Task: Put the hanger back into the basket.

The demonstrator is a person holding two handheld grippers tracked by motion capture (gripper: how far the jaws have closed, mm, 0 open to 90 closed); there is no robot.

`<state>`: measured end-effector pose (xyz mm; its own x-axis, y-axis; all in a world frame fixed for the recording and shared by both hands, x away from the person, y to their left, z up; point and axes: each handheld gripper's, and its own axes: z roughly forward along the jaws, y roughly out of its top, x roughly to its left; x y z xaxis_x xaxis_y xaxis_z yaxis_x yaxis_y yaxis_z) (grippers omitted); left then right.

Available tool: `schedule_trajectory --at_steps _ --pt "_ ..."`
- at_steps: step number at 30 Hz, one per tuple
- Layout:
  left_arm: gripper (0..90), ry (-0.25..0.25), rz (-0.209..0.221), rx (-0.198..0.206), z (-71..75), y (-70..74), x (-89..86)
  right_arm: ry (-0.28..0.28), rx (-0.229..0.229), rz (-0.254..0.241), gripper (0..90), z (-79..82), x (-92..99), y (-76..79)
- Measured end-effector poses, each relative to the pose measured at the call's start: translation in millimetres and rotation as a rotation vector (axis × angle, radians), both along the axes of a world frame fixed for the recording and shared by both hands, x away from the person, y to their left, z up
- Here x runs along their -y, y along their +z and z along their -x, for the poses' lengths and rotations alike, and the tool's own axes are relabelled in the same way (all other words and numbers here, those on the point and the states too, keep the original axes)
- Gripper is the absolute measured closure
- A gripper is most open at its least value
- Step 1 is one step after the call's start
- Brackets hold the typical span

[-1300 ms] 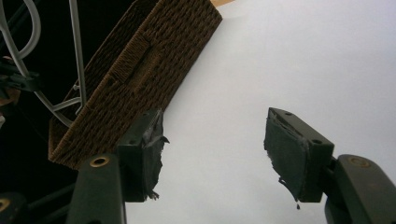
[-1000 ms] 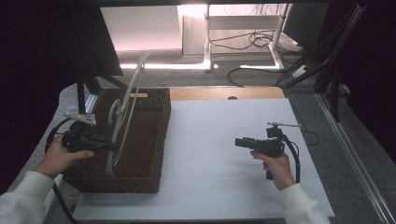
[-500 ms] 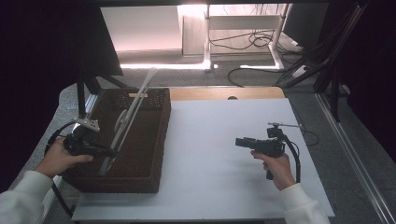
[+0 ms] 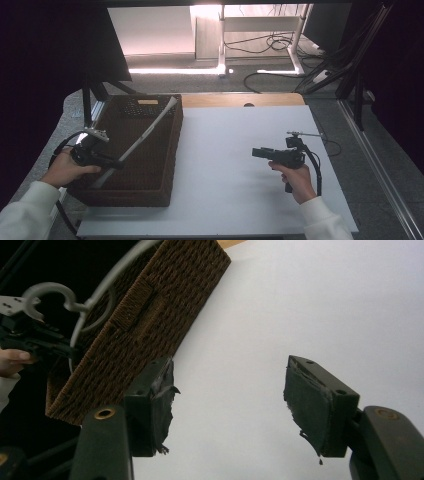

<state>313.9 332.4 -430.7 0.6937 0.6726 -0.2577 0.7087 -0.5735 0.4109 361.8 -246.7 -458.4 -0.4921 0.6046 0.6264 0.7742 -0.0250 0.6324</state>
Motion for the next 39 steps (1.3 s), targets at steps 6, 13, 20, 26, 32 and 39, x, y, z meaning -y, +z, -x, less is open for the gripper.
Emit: schedule_trajectory --at_steps 6,13,20,26,32,39 --pt "30.0 0.089 0.003 0.042 -3.1 3.4 2.7 -0.001 0.002 -0.002 37.1 0.5 0.7 0.3" --pt "27.5 0.094 0.117 0.132 4.8 21.3 12.6 -0.001 0.002 -0.003 37.0 0.3 0.8 0.4" --pt "29.0 0.114 0.115 0.224 18.6 26.8 29.6 0.004 0.009 -0.001 36.5 -0.6 0.3 -0.3" --pt "29.1 0.156 0.061 0.334 35.6 29.3 53.7 0.025 0.049 0.036 34.5 2.4 -2.3 1.1" --pt "30.6 0.149 0.062 0.42 55.1 33.3 78.3 0.035 0.077 0.076 33.4 4.1 -3.2 2.1" --pt "31.0 0.14 0.114 0.438 70.5 31.2 97.1 0.041 0.107 0.122 32.4 3.8 -2.1 2.6"
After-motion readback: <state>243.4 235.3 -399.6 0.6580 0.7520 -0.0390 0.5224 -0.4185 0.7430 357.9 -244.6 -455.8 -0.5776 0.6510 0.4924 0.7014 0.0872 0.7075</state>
